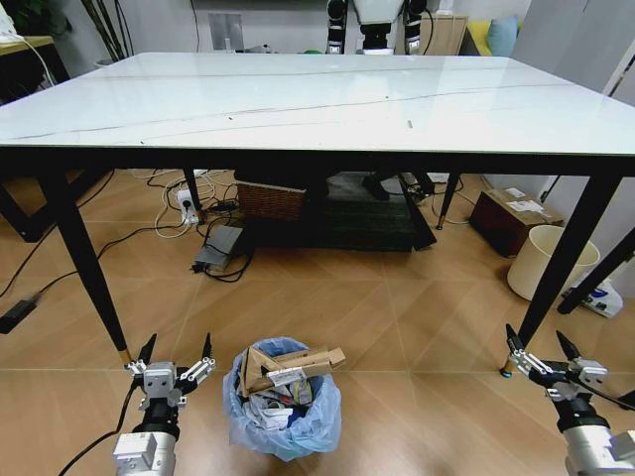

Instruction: Pick up the trash bin and place the trash from the table into it.

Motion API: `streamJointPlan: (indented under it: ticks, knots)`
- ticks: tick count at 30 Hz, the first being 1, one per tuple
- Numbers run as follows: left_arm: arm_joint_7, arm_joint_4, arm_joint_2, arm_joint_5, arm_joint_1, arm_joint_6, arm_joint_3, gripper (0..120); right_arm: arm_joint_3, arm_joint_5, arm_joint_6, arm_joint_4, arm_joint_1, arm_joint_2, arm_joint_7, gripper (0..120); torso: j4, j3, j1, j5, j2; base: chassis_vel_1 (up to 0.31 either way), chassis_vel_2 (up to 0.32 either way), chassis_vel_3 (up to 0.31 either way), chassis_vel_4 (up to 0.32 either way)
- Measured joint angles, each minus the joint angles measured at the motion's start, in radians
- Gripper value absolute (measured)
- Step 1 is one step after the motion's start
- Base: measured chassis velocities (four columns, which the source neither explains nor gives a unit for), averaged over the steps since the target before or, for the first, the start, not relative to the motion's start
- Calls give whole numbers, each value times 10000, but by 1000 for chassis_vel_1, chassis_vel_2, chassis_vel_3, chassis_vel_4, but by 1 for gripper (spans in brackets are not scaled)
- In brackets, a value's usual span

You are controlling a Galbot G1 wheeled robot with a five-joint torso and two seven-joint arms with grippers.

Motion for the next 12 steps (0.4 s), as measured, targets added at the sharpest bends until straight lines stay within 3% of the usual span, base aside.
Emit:
streamJointPlan:
  ticks: [12]
  knots:
    - [0, -8, 5, -20, 1, 17, 10, 100, 0, 0, 0, 0, 0, 0, 0, 100, 0, 0, 0, 0, 0, 0, 0, 0, 0]
